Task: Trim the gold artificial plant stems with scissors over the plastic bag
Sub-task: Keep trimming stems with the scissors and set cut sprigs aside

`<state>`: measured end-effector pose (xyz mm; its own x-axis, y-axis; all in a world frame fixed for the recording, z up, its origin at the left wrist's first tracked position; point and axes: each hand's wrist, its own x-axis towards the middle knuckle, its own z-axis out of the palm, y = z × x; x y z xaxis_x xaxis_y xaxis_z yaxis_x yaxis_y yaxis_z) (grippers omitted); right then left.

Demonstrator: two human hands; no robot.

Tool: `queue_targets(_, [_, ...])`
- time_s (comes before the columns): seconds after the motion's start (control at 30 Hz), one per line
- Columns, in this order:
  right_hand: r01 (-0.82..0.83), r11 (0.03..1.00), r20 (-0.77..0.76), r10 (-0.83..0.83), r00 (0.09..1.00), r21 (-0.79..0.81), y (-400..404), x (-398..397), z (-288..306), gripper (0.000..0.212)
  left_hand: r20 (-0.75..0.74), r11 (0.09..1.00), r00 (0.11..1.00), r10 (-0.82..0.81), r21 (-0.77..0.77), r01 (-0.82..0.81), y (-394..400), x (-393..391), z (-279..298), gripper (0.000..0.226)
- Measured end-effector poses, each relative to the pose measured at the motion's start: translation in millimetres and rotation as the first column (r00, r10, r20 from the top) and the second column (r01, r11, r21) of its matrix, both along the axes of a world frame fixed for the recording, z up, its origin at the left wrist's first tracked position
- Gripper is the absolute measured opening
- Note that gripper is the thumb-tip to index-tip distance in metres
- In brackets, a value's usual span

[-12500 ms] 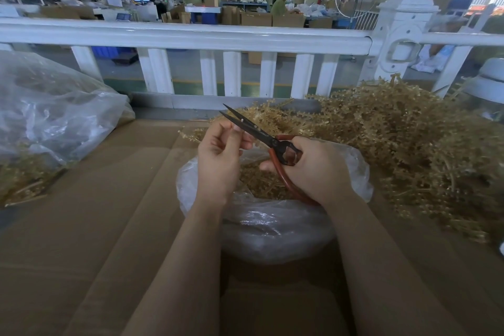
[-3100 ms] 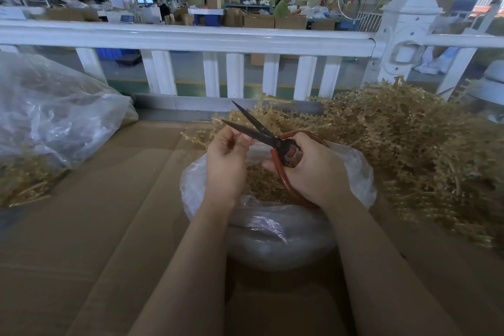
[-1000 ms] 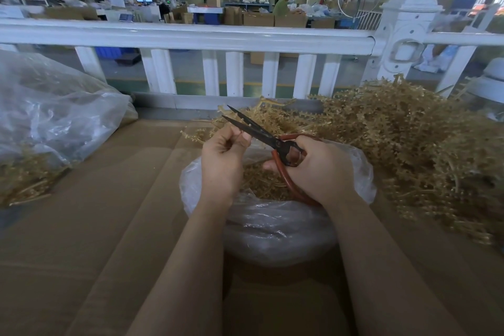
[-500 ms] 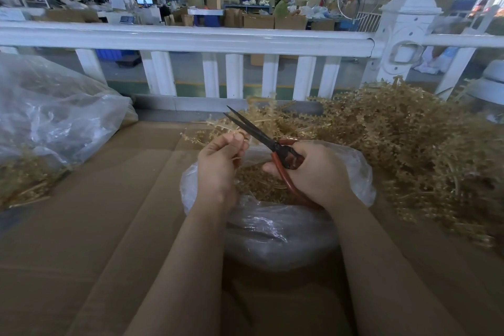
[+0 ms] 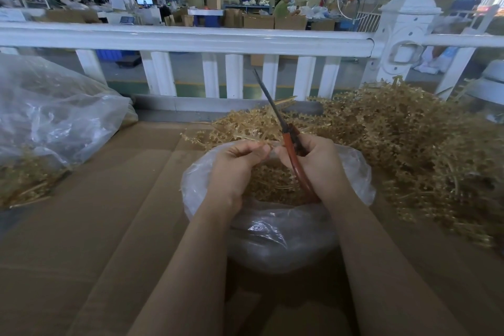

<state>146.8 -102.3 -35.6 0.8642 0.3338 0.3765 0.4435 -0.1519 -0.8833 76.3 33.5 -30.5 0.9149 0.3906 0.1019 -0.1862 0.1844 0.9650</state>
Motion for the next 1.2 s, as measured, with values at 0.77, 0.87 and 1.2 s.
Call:
queue_targets(0.77, [0.170, 0.913, 0.271, -0.069, 0.960, -0.370, -4, -5, -2, 0.051, 0.126, 0.977, 0.972, 0.198, -0.104, -0.185, 7, 2, 2, 0.024])
queue_targets(0.87, [0.194, 0.902, 0.310, -0.071, 0.948, -0.385, -4, -3, -6, 0.056, 0.135, 0.975, 0.968, 0.209, -0.099, -0.197, 10, 4, -1, 0.032])
queue_targets(1.2, [0.290, 0.851, 0.448, -0.073, 0.891, -0.437, -6, -8, 1, 0.040, 0.212, 0.983, 0.960, 0.182, -0.046, -0.176, 11, 5, -2, 0.029])
